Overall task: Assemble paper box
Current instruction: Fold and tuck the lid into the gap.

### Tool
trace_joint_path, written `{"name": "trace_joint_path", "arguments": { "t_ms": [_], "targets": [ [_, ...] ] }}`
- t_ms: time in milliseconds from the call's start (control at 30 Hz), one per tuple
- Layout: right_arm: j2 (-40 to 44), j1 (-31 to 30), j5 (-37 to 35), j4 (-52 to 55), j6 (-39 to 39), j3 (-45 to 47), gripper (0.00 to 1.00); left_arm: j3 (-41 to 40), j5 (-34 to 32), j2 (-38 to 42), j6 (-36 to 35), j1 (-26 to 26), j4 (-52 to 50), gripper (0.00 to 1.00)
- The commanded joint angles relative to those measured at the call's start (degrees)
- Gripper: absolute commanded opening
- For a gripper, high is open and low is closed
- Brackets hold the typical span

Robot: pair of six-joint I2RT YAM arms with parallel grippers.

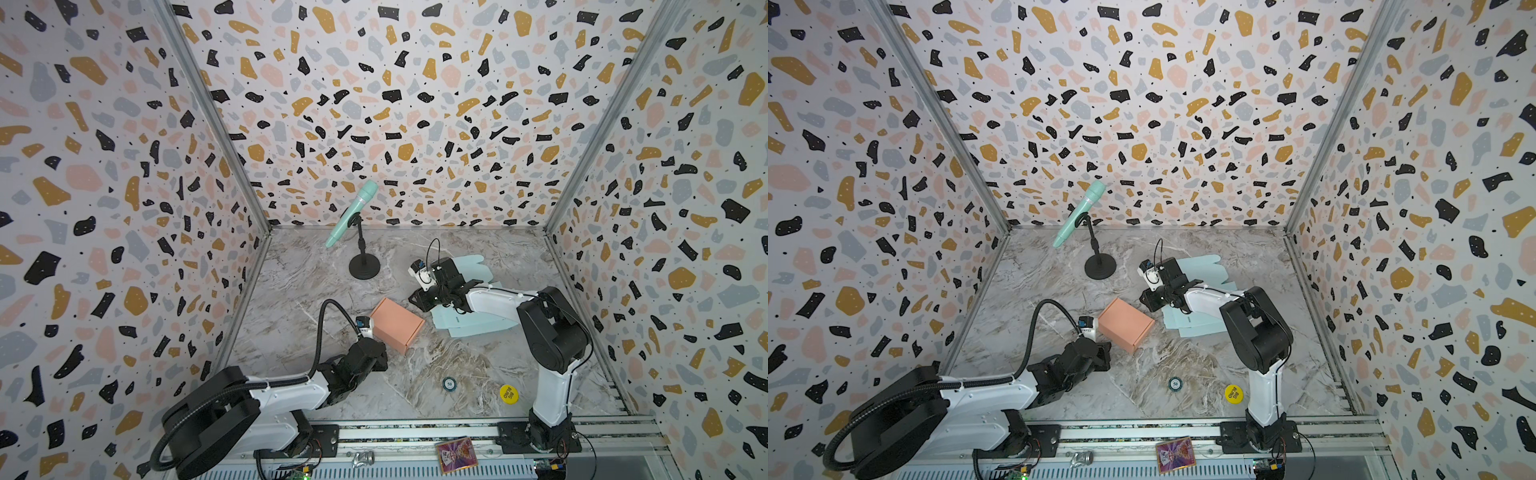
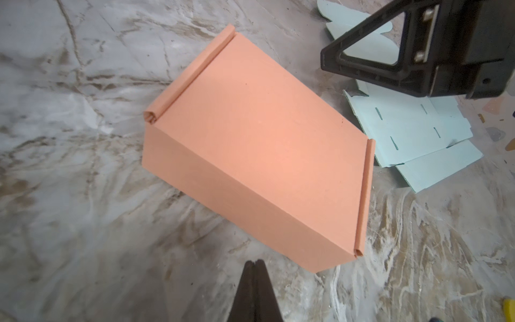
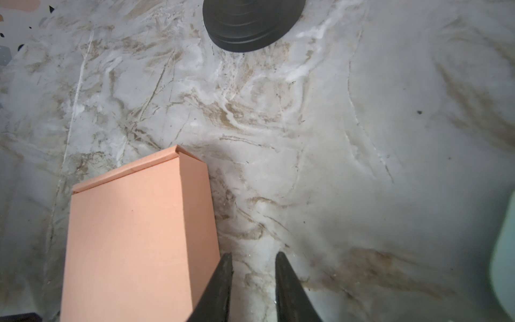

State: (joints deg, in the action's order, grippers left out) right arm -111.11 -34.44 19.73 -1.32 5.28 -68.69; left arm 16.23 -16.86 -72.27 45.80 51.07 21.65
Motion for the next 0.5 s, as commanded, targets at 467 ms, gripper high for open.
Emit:
{"name": "trace_joint_path", "arguments": {
  "t_ms": [467],
  "targets": [
    [-7.53,-4.44,2.64,7.58,-5.98,-7.77,0.25,1.26,-0.67,-10.92,-0.37,-1.66,13.84,0.02]
  ]
}}
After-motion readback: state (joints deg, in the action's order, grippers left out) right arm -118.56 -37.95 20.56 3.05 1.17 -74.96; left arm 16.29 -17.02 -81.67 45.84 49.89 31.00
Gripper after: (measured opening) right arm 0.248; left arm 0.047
